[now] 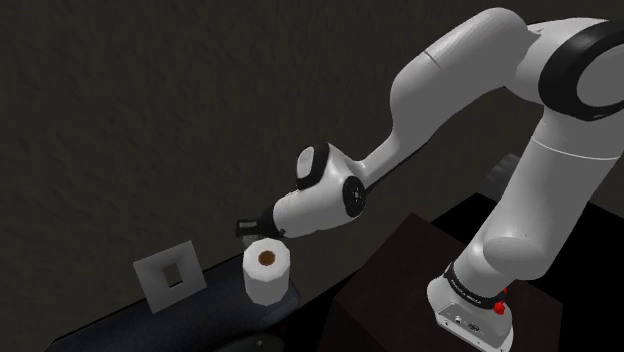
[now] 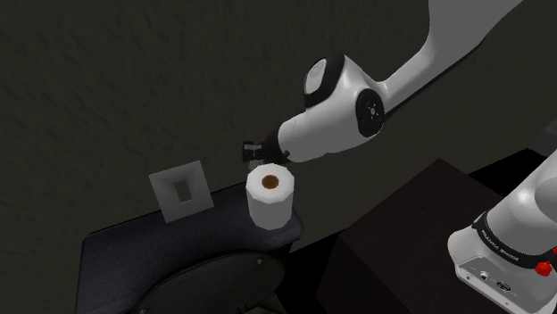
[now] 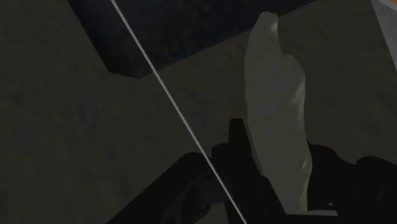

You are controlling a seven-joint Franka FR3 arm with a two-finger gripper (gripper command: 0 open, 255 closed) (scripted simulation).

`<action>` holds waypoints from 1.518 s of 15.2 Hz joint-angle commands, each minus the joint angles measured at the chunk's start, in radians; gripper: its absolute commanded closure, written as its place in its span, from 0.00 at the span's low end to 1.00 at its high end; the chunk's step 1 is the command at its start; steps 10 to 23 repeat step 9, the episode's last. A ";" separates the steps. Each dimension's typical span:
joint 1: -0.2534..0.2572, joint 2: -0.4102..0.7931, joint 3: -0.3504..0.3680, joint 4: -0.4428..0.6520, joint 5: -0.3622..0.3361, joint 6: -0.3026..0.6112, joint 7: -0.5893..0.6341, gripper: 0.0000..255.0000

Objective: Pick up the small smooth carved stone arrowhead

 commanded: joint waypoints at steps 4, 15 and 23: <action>-0.005 -0.071 -0.011 -0.017 0.137 0.051 -0.123 1.00; -0.010 -0.114 -0.016 -0.031 0.243 0.079 -0.220 1.00; -0.010 -0.114 -0.016 -0.031 0.243 0.079 -0.220 1.00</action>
